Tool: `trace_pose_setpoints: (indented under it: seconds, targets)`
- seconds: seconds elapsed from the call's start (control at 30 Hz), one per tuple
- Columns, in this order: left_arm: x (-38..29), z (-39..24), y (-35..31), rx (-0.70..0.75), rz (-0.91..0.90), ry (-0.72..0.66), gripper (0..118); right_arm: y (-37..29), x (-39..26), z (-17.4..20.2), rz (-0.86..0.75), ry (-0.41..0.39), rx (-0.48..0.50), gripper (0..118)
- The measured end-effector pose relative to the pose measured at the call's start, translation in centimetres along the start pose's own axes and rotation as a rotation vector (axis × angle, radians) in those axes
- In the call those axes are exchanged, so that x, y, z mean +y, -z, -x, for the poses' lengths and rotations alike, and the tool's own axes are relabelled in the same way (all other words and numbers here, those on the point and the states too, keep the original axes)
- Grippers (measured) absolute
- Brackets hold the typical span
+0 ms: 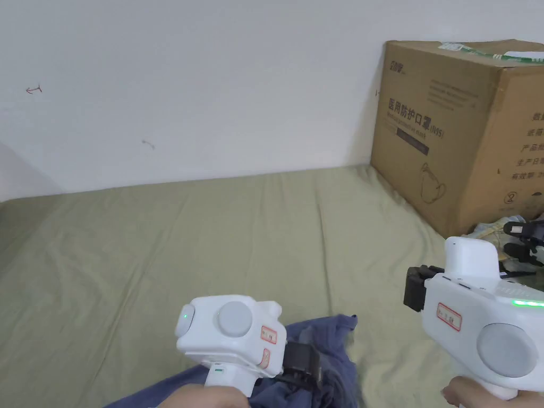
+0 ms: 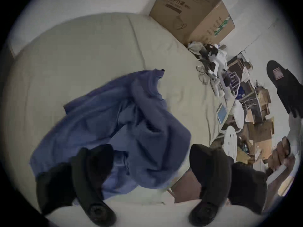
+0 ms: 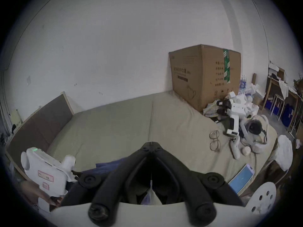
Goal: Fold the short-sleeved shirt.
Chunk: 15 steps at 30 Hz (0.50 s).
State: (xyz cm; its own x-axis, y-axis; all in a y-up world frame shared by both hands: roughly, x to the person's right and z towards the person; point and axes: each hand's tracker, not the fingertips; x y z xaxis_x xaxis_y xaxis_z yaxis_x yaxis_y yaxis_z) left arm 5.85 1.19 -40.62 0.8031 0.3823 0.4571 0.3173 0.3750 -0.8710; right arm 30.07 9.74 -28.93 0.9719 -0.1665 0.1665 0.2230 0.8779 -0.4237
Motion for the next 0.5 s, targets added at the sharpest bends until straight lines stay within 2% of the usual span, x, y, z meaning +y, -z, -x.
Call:
trace_pose_setpoints:
  seconds: [0.13, 0.23, 0.37, 0.5]
  targets:
    - [-0.7, 1.3, -1.7, -0.116, -0.070, -0.069, 97, 1.0, -1.1, 0.5, 0.045, -0.005, 0.007, 1]
    - [-0.7, 1.7, -5.8, -0.131, -0.208, -0.034, 97, 1.3, -1.2, 1.1, 0.059, -0.001, 0.019, 1]
    - [-3.1, 2.4, -13.7, -0.004, -0.488, 0.055, 98, 0.6, -0.6, 2.0, 0.042, -0.008, 0.042, 1]
    - [-7.4, 4.0, -19.2, 0.269, -0.702, 0.063, 97, -0.7, -0.4, 2.6, -0.036, -0.005, 0.083, 1]
